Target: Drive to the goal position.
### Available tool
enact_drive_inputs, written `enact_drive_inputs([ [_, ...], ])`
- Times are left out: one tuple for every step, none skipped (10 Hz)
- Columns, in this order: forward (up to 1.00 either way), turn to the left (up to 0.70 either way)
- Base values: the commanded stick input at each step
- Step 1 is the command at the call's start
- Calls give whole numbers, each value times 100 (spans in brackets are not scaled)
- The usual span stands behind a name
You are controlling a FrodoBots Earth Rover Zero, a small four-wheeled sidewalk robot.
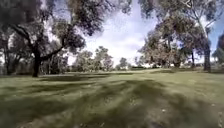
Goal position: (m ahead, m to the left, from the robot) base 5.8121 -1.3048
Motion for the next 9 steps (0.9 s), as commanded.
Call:
enact_drive_inputs([
  [70, 0],
  [70, 0],
  [70, 0],
  [70, 0],
  [70, 0],
  [70, 0],
  [70, 0],
  [70, 0],
  [70, 0],
])
